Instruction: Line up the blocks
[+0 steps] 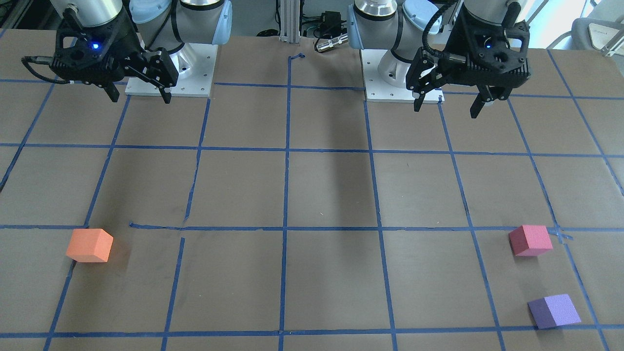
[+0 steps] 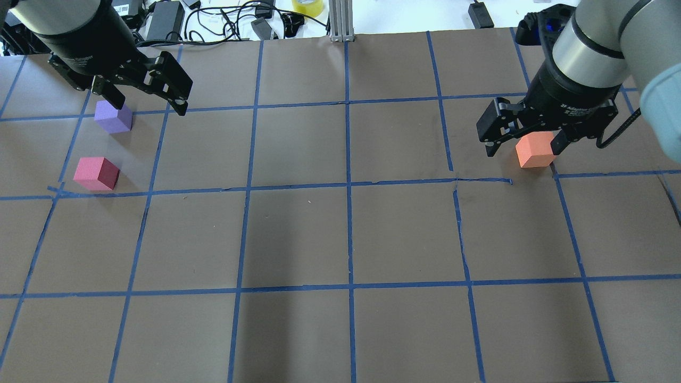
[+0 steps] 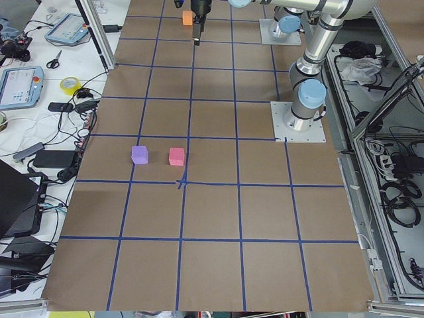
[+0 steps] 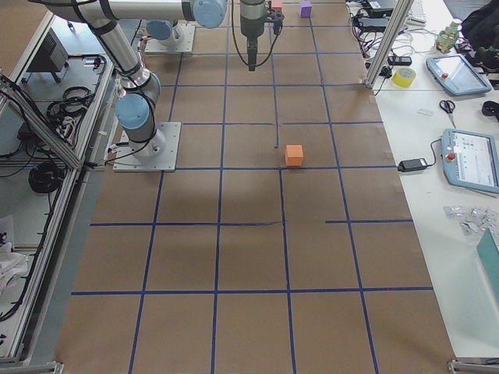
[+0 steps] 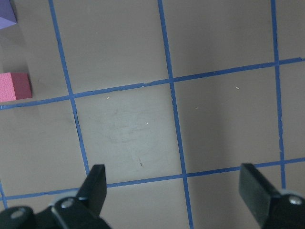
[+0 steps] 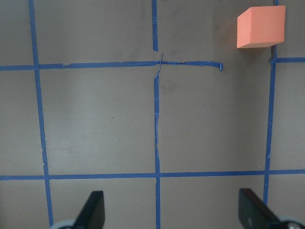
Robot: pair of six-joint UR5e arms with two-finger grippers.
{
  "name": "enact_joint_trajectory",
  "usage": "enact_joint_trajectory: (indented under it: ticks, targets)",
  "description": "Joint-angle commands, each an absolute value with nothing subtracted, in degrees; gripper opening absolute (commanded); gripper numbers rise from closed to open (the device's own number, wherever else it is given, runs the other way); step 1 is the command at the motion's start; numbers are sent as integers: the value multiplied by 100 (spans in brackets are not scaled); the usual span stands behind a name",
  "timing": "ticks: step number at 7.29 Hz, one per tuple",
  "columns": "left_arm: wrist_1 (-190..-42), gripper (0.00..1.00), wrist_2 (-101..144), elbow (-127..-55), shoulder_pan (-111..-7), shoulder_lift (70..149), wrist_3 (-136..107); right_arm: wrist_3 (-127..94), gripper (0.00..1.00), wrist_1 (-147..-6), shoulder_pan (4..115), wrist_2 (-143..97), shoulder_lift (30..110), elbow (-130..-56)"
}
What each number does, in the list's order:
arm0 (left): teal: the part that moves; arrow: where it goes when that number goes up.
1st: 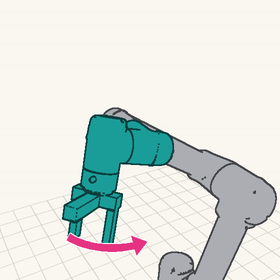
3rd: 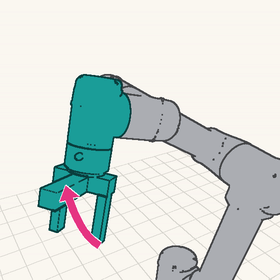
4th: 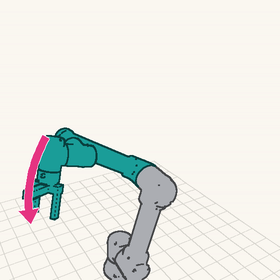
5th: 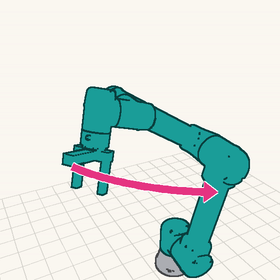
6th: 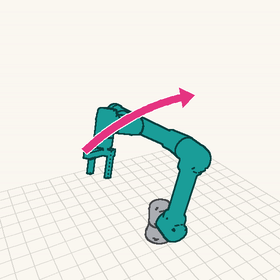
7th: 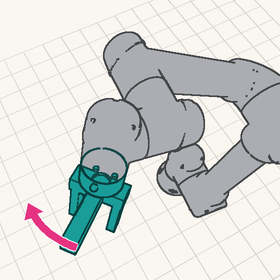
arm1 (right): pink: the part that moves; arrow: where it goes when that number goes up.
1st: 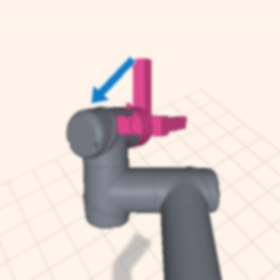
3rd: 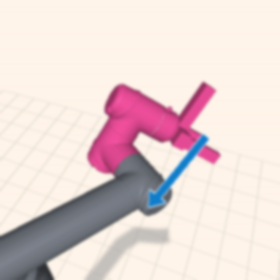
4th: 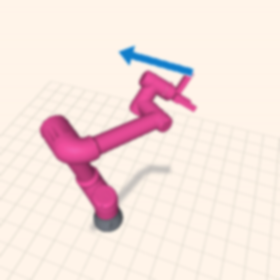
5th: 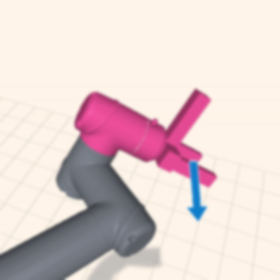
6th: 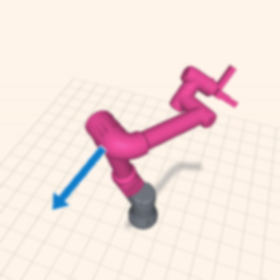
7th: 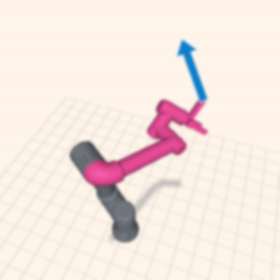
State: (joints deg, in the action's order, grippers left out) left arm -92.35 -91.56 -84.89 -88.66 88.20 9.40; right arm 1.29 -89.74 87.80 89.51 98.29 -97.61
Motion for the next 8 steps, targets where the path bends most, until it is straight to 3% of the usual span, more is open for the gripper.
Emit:
enact_joint_trajectory:
  ticks: [1, 8]
  targets:
    - [-9220, 100, -9132, -8421, -8842, 8781, 940, 132, 100, -8974, 8772, 8991, 9809, -9765]
    - [-9184, 100, -9071, -8587, -8894, 8527, 941, 219, 100, -9149, 8544, 9026, 9739, -9773]
